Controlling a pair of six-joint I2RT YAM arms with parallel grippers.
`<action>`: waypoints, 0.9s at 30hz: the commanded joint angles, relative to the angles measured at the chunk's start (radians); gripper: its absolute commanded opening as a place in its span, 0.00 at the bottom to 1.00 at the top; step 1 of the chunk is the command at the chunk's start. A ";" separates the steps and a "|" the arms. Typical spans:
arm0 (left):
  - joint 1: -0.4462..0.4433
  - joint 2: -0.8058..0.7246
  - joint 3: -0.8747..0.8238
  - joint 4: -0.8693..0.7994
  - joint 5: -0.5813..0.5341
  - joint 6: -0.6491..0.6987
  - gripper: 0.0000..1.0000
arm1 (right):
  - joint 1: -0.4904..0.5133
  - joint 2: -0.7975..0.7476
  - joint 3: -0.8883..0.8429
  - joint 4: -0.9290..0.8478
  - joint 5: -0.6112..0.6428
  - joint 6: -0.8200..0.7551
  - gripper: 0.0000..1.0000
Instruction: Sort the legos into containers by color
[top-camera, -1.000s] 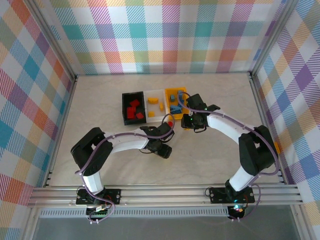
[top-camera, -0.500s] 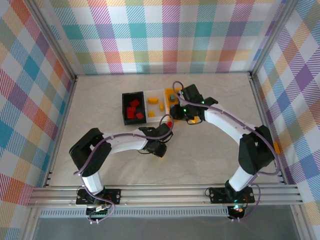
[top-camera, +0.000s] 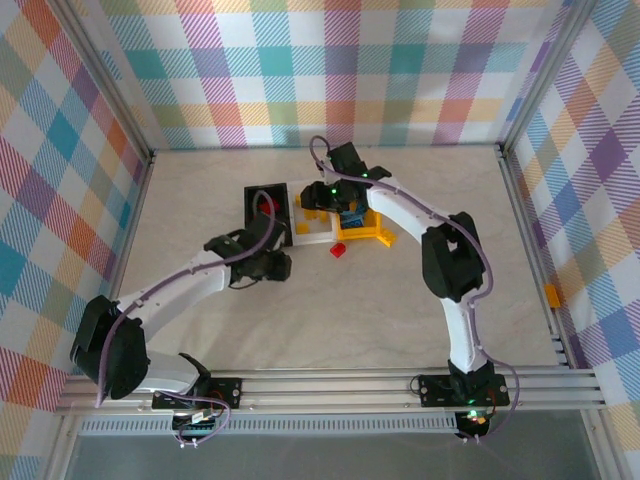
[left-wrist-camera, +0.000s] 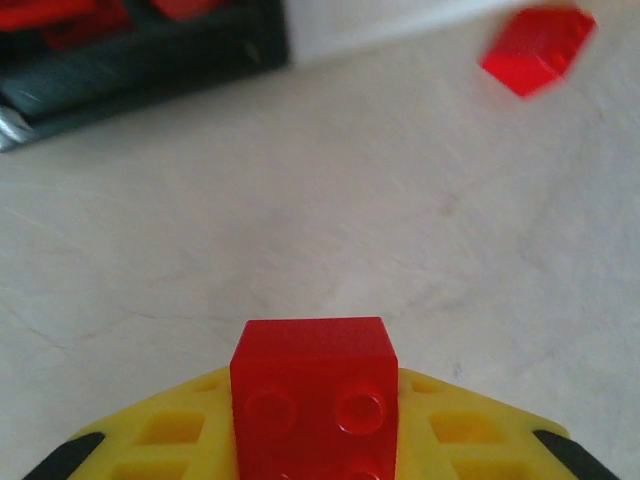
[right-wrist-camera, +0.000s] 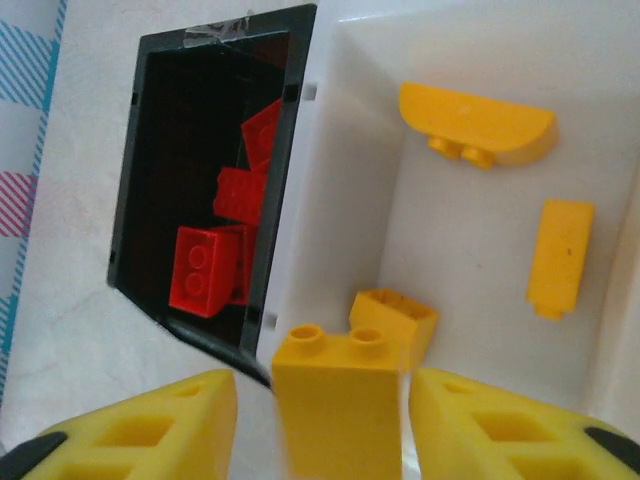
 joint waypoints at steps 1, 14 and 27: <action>0.114 0.050 0.081 -0.018 0.050 0.034 0.33 | 0.005 0.005 0.060 -0.012 -0.024 -0.008 0.54; 0.264 0.433 0.482 -0.011 0.027 0.088 0.33 | -0.031 -0.445 -0.413 -0.100 0.272 -0.081 0.66; 0.323 0.620 0.672 -0.072 0.028 0.103 0.66 | -0.126 -0.557 -0.726 -0.084 0.305 -0.105 0.79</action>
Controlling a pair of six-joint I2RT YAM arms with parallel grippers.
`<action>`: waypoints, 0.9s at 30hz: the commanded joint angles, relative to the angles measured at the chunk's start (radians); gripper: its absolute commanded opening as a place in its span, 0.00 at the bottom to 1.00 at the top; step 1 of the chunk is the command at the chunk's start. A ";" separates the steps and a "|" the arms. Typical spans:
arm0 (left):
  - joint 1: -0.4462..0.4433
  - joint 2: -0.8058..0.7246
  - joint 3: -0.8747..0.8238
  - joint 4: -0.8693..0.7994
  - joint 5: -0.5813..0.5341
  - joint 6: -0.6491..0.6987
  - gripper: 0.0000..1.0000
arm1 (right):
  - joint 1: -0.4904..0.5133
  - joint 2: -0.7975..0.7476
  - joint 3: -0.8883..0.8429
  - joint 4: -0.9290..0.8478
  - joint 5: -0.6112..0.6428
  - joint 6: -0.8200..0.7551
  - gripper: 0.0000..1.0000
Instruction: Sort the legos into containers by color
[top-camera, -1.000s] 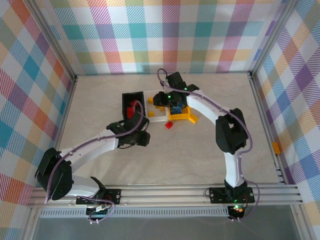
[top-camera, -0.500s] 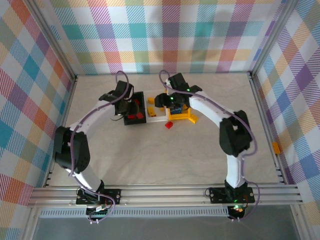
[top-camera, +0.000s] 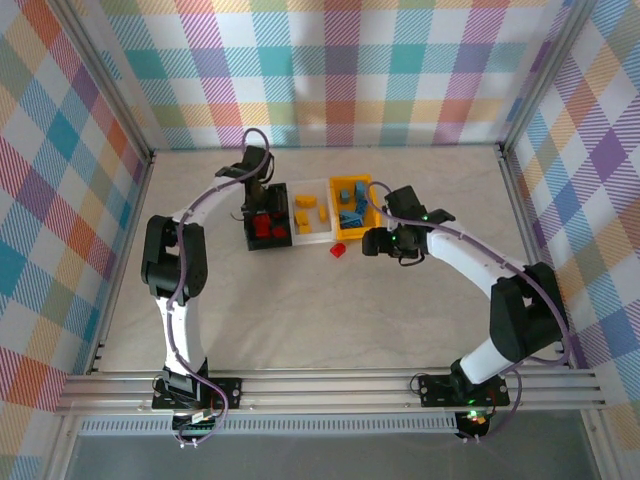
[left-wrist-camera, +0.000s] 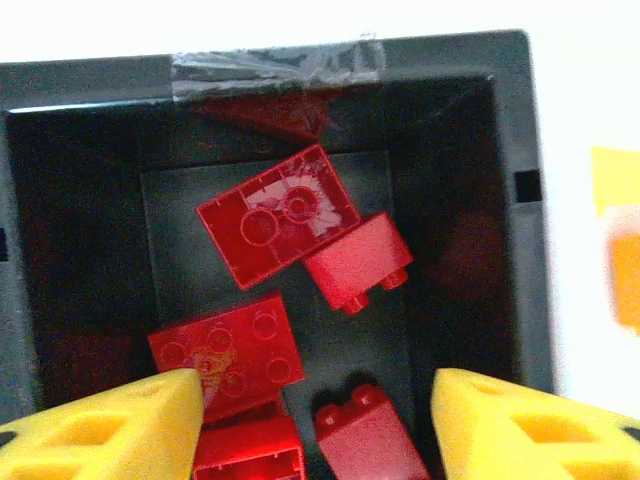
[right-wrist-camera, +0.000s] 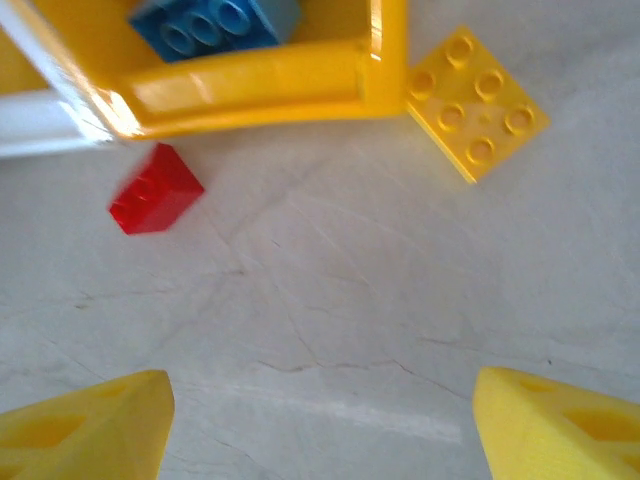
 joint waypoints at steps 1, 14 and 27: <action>0.020 -0.053 0.007 -0.044 0.008 -0.003 0.67 | -0.017 0.054 0.021 0.013 0.013 -0.033 0.79; -0.085 -0.435 -0.317 0.030 0.066 -0.054 0.74 | -0.071 0.222 0.070 0.142 0.128 -0.180 0.80; -0.086 -0.477 -0.379 0.048 0.158 -0.056 0.76 | -0.115 0.405 0.254 0.040 -0.030 -0.513 0.83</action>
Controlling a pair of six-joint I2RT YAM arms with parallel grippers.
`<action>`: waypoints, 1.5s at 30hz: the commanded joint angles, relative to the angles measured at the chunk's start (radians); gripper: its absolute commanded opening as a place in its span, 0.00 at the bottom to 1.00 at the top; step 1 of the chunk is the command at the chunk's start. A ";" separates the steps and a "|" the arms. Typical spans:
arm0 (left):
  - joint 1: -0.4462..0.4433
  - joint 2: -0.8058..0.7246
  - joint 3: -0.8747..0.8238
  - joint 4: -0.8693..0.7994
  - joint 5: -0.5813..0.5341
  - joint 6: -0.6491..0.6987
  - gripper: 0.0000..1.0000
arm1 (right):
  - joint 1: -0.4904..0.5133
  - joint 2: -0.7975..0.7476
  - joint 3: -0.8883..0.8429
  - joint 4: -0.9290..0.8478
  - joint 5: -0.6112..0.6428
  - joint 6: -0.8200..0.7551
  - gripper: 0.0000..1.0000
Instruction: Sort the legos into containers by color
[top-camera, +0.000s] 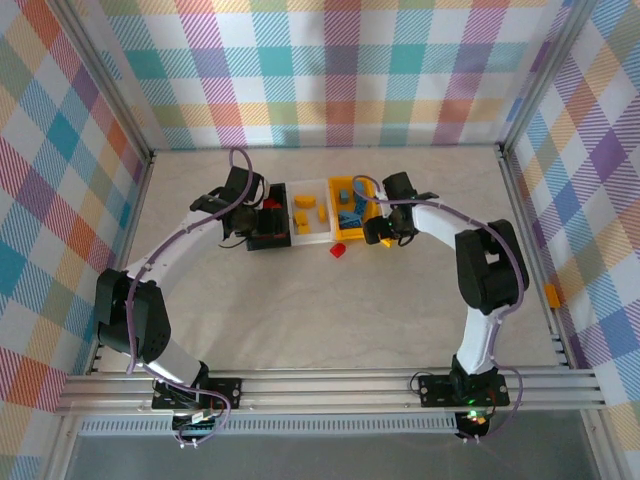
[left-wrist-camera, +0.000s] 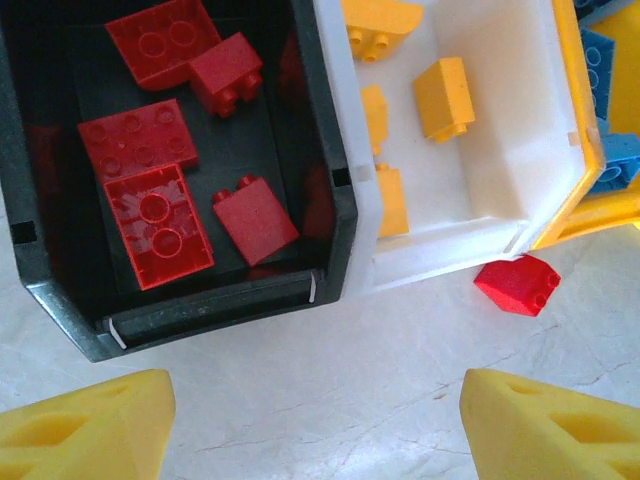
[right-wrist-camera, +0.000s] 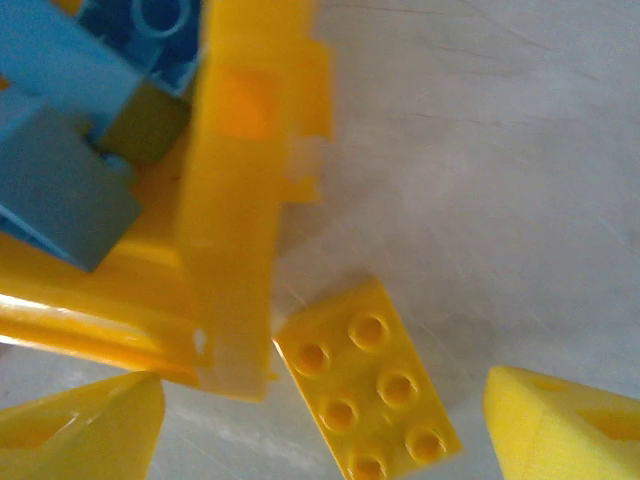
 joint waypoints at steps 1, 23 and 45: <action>0.002 -0.016 0.003 0.009 0.032 -0.006 0.76 | -0.008 0.048 0.038 -0.067 -0.062 -0.138 0.83; 0.002 -0.047 -0.020 -0.006 0.024 -0.017 0.77 | -0.031 0.048 0.006 -0.085 -0.038 -0.120 0.36; -0.144 -0.192 -0.236 0.073 -0.023 -0.096 0.78 | 0.118 -0.249 0.012 -0.024 -0.416 0.192 0.31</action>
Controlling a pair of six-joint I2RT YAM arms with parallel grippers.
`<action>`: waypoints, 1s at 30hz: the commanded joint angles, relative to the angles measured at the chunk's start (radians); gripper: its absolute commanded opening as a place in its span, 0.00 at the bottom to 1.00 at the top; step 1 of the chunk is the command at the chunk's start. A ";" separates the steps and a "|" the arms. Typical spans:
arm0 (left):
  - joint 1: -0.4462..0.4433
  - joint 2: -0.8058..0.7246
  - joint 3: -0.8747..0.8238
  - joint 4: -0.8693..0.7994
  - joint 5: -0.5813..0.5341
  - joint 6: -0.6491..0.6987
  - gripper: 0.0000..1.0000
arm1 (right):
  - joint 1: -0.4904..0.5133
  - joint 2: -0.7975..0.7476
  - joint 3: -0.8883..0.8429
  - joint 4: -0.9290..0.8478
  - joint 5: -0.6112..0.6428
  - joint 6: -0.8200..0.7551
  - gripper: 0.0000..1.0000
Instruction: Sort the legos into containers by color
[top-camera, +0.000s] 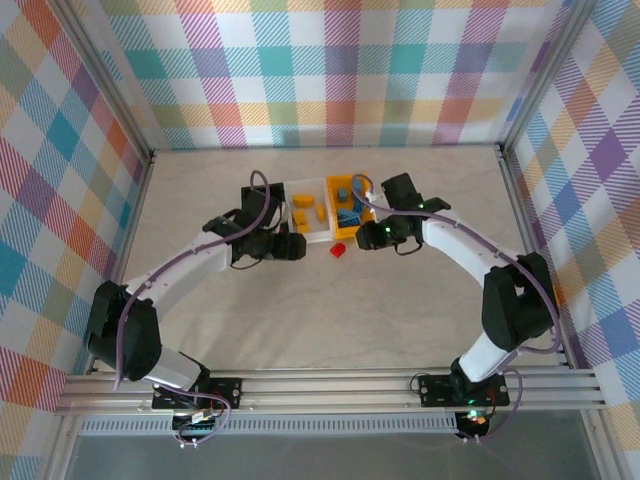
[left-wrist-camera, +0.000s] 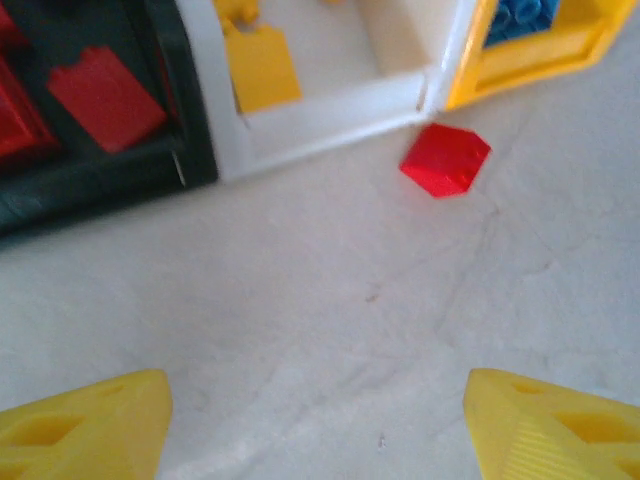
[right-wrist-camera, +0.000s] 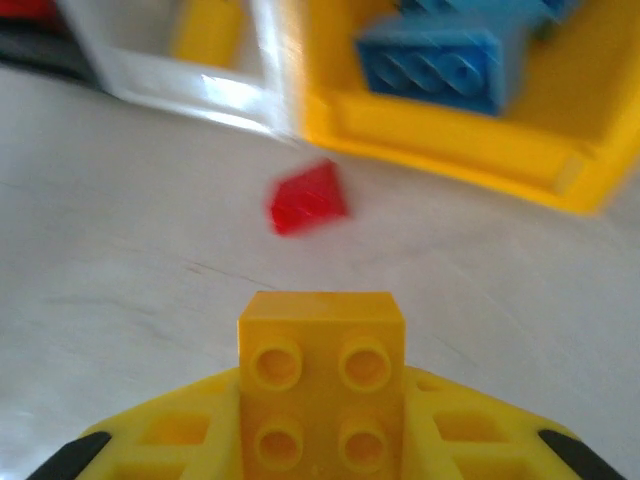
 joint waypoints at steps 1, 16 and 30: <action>0.007 -0.098 -0.066 0.018 -0.045 -0.053 0.78 | 0.026 0.083 0.146 0.044 -0.129 0.075 0.32; 0.008 -0.236 -0.142 -0.074 -0.039 -0.076 0.81 | 0.078 0.573 0.733 -0.044 -0.137 0.103 0.34; 0.008 -0.234 -0.140 -0.063 -0.015 -0.088 0.82 | 0.092 0.559 0.768 -0.059 -0.089 0.091 0.64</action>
